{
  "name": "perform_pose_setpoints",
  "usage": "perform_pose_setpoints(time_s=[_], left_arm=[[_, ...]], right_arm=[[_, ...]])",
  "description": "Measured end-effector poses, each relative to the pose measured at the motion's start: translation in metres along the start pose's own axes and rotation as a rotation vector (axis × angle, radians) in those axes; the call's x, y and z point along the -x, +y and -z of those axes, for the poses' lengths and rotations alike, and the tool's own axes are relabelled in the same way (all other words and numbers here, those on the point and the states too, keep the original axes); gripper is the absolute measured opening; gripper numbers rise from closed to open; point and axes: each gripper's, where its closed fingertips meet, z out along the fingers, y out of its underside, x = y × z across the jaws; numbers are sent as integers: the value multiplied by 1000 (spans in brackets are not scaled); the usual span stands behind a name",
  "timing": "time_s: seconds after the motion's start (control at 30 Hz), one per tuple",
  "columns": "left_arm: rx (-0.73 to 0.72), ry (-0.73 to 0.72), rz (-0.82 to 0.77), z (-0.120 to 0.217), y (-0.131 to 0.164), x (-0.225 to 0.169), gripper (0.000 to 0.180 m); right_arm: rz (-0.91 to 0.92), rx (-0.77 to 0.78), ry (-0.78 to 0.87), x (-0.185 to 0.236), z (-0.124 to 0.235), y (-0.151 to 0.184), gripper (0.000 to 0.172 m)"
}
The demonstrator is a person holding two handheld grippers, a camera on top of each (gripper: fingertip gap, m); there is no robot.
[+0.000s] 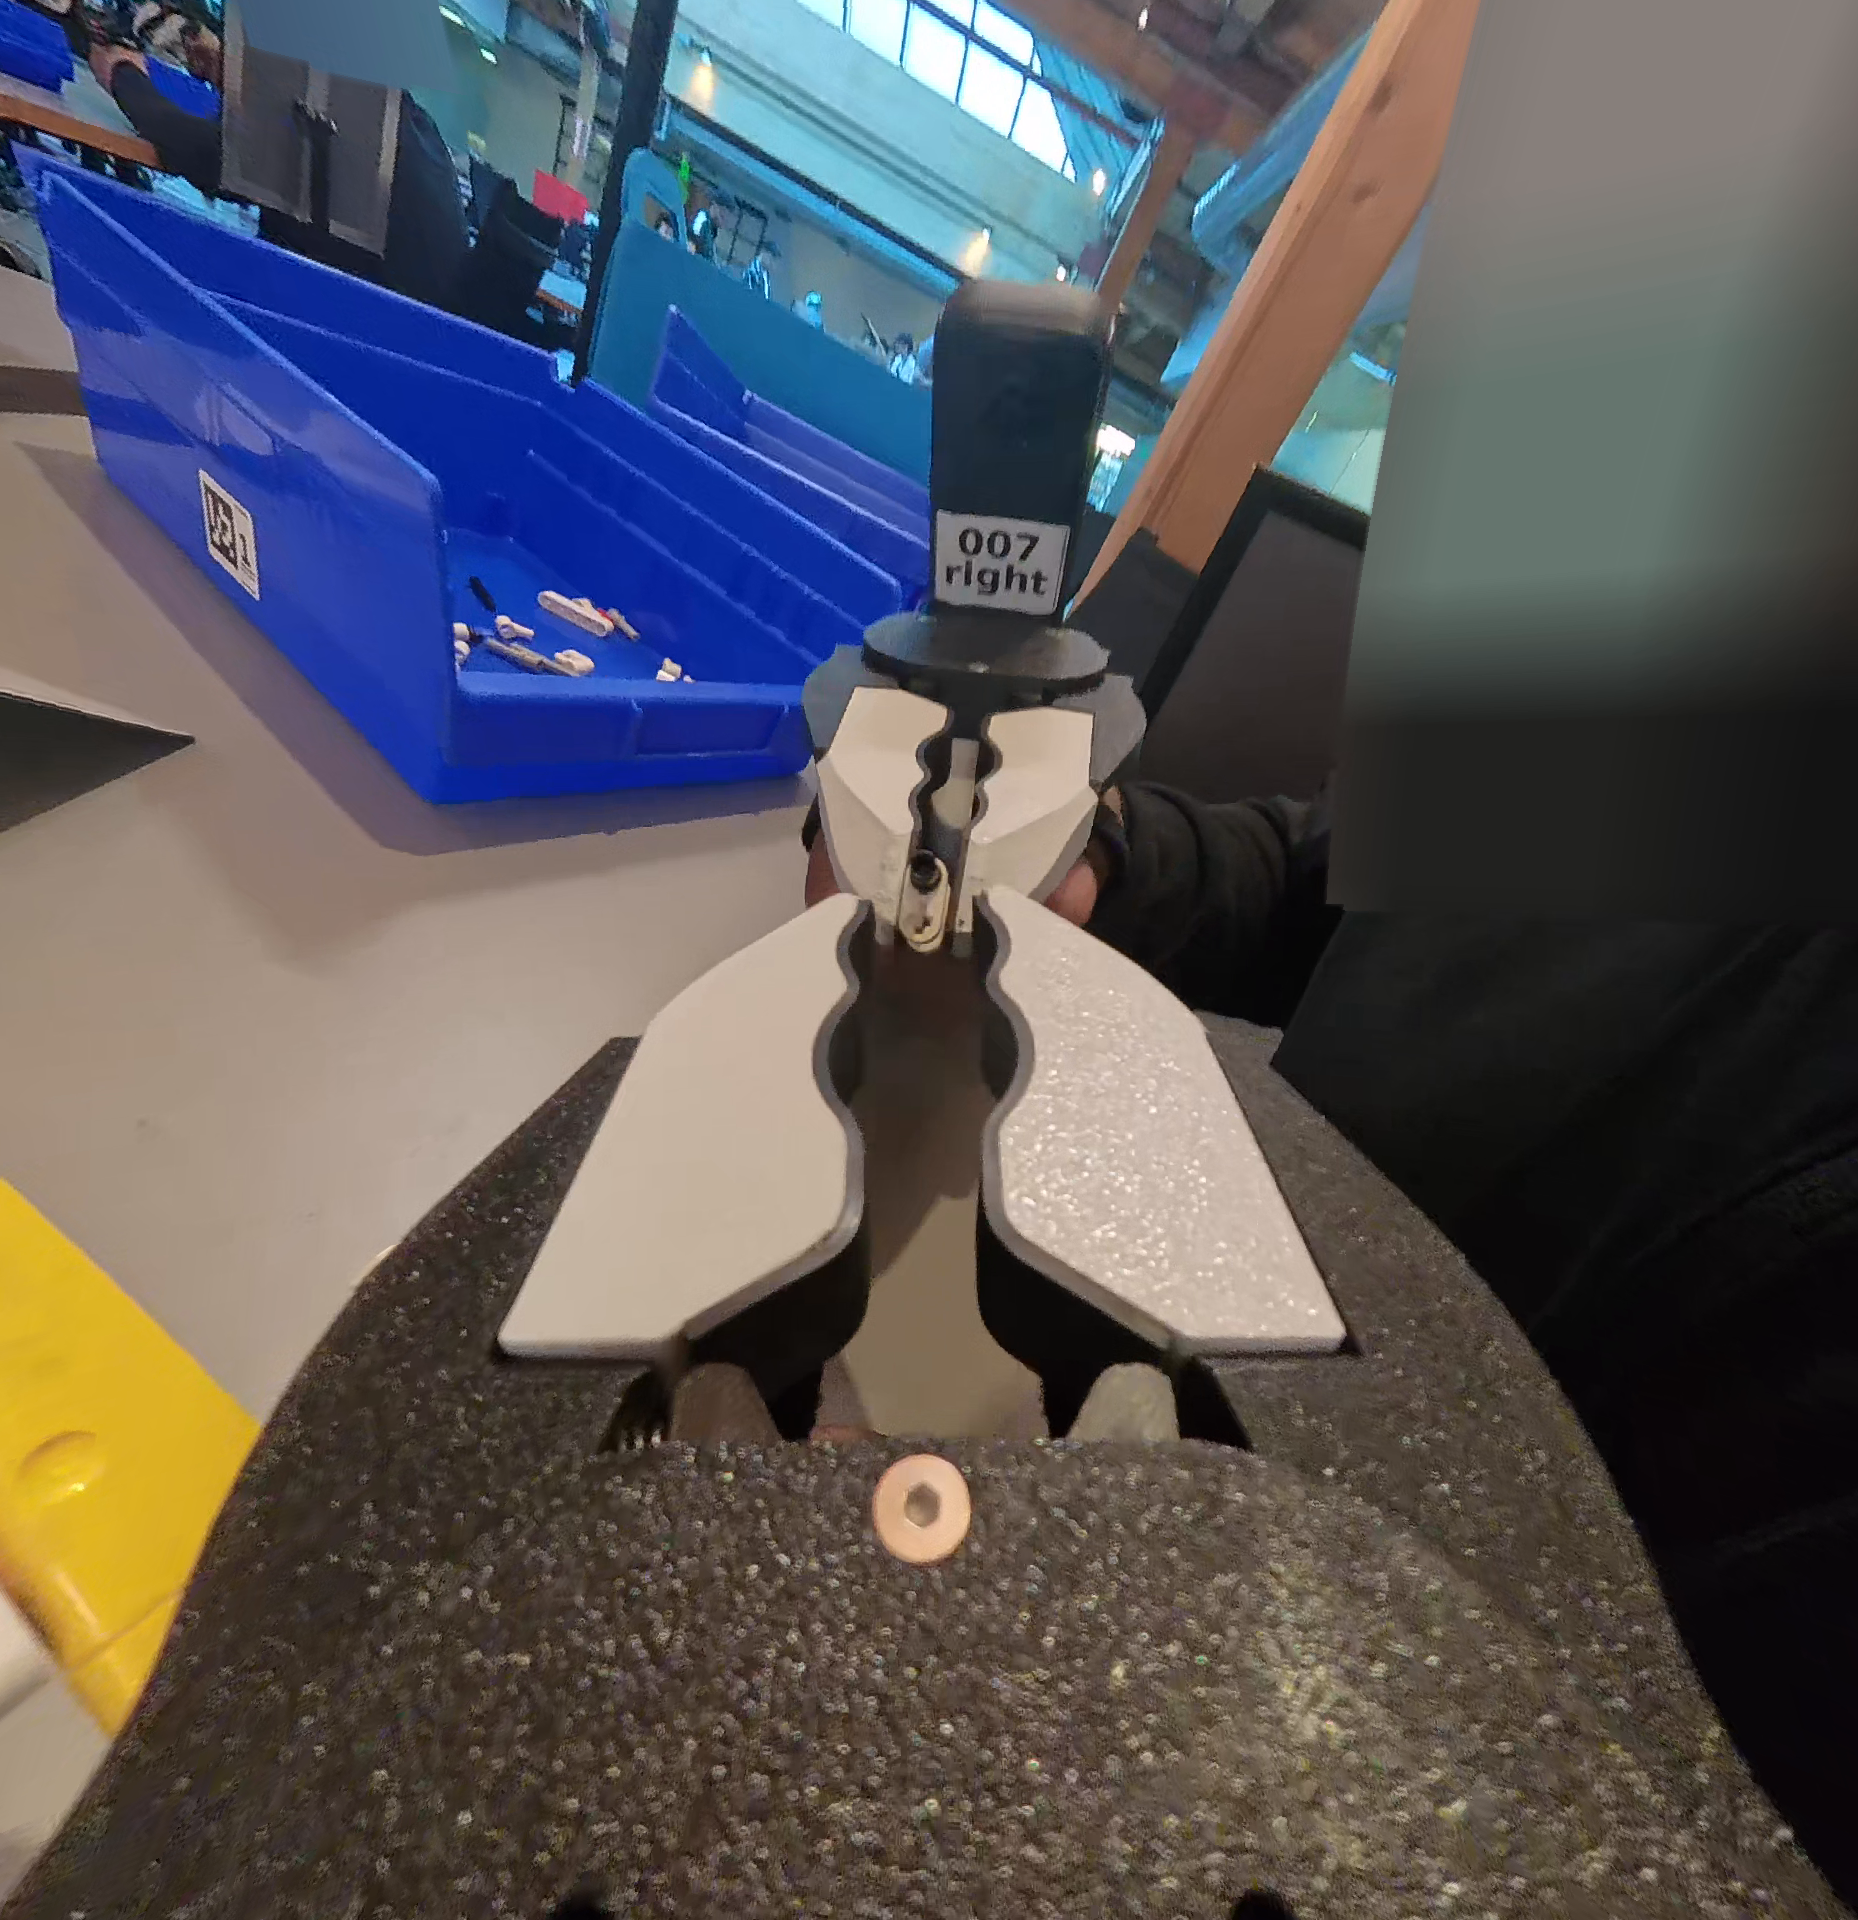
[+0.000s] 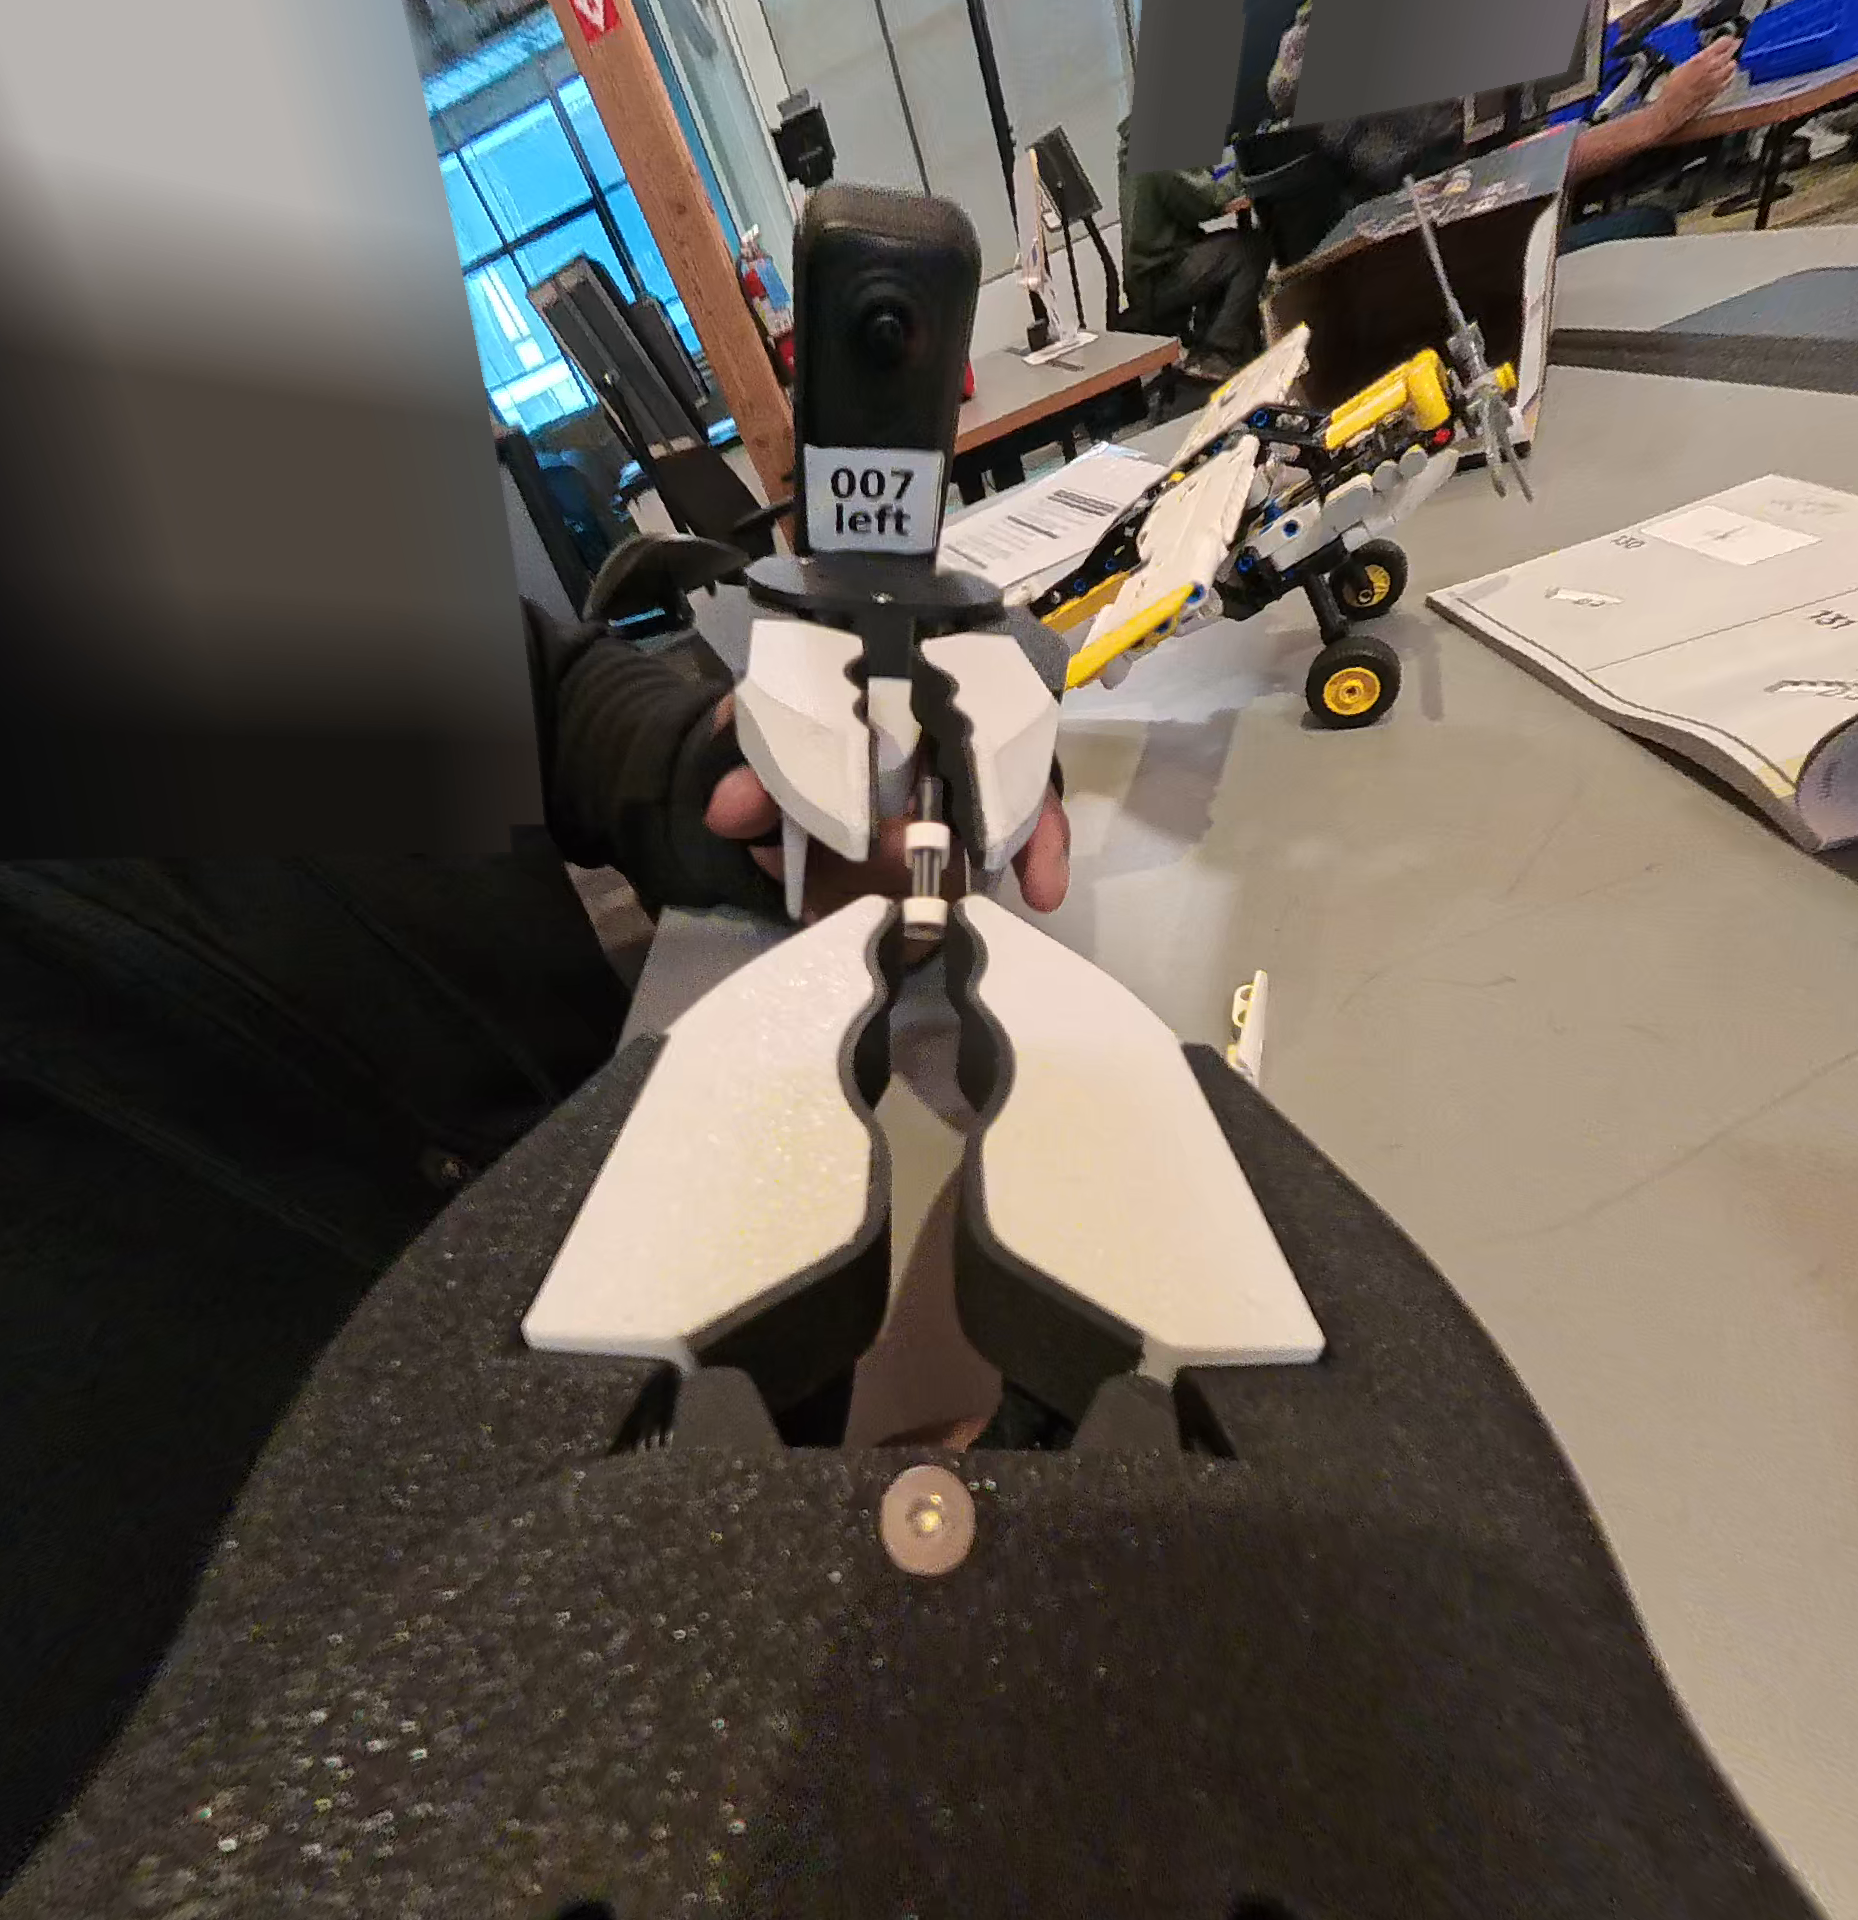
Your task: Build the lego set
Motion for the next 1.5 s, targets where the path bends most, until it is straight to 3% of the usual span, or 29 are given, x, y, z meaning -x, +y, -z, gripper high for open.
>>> perform_pose_setpoints(time_s=[0.3, 0.53, 1.1, 1.5], left_arm=[[262, -36, -140, -1, 29, 5, 12], [341, -41, -214, -1, 43, 5, 10], [388, 12, -268, -3, 55, -2, 7], [256, -21, -201, 1, 33, 5, 6]], right_arm=[[137, 259, 65, -4, -3, 33, 7], [142, 332, 53, -3, -2, 44, 7], [162, 401, -3, 5, 0, 54, 7], [133, 223, 45, -4, 2, 31, 10]])
